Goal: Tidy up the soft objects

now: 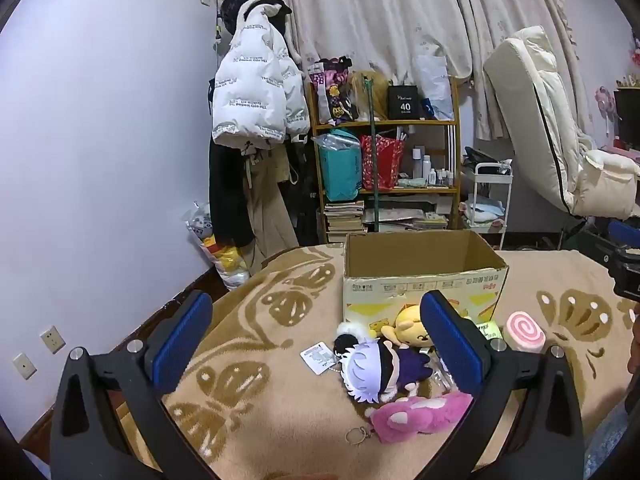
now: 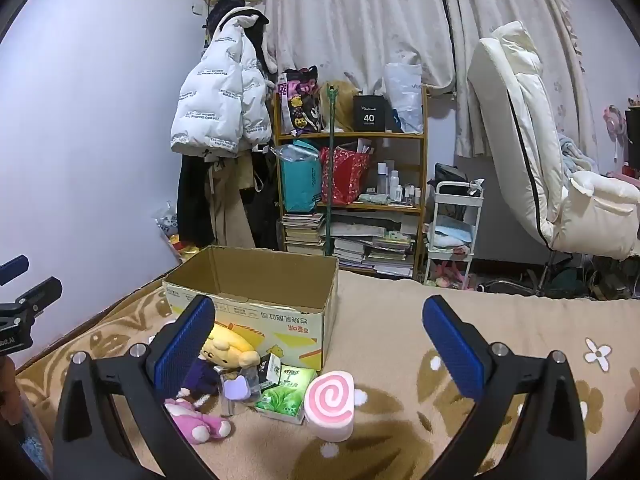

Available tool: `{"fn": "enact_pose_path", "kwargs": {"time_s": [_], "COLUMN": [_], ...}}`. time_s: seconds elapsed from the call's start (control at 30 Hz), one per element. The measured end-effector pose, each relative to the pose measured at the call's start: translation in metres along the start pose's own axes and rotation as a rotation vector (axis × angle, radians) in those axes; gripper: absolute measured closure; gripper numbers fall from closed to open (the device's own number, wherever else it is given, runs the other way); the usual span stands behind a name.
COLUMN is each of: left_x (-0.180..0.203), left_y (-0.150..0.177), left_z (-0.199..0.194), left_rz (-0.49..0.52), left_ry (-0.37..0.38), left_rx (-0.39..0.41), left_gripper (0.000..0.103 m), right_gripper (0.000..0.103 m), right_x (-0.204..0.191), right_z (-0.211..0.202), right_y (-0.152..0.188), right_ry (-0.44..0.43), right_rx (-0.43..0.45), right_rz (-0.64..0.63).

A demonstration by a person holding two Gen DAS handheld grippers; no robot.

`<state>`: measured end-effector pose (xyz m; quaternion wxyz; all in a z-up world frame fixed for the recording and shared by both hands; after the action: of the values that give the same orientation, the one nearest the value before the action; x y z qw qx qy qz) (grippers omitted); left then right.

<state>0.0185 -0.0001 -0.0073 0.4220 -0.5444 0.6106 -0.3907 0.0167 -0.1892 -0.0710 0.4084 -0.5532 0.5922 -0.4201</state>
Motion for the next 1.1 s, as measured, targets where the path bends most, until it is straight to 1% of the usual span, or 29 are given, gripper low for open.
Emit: {"fn": "enact_pose_path", "kwargs": {"time_s": [0.07,0.1,0.13,0.2,0.33,0.57,0.83,1.1], "left_x": [0.000,0.006,0.009,0.005,0.005,0.001,0.004,0.005], "left_y": [0.001,0.002,0.003,0.002,0.001,0.005,0.003,0.003], "left_z": [-0.002,-0.004,-0.003,0.002,0.005,0.008,0.005,0.005], "left_rz": [0.005,0.031,0.033,0.020,0.017,0.001,0.021,0.020], "left_ry": [-0.002,-0.014,-0.018,-0.020,-0.024,-0.030,-0.030,-0.029], "left_rx": [0.000,0.005,-0.006,-0.034,-0.049,-0.045,-0.040,-0.040], "left_gripper": [0.001,0.001,0.001,0.001,0.001,0.001,0.001,0.001], "right_gripper": [0.000,0.000,0.000,0.000,0.000,0.000,0.000,0.000], "right_x": [0.001,0.001,0.001,0.001,0.002,0.003,0.003,0.001], "right_z": [0.000,0.000,0.000,0.001,0.001,0.000,-0.001,0.000], "right_y": [0.000,0.000,0.000,0.001,0.001,0.000,0.000,0.003], "right_ry": [-0.003,-0.004,-0.003,-0.002,0.004,0.002,0.001,-0.002], "right_rx": [-0.001,0.000,-0.002,-0.001,-0.003,-0.004,0.000,0.002], "right_rz": [0.011,0.011,0.012,0.011,0.011,0.013,0.009,0.012]}}
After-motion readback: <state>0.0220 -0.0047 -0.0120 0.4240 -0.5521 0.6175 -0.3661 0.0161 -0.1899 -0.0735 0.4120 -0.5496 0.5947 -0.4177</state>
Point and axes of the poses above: each gripper's, at about its wrist camera, not at the fingertips, and z roughly the way its jaws point, x to its right, y to its underside, the point moved 2 cm from there along z, roughly the way its jaws point, and after that the axes turned 1 degree about y, right-handed, at the moved point
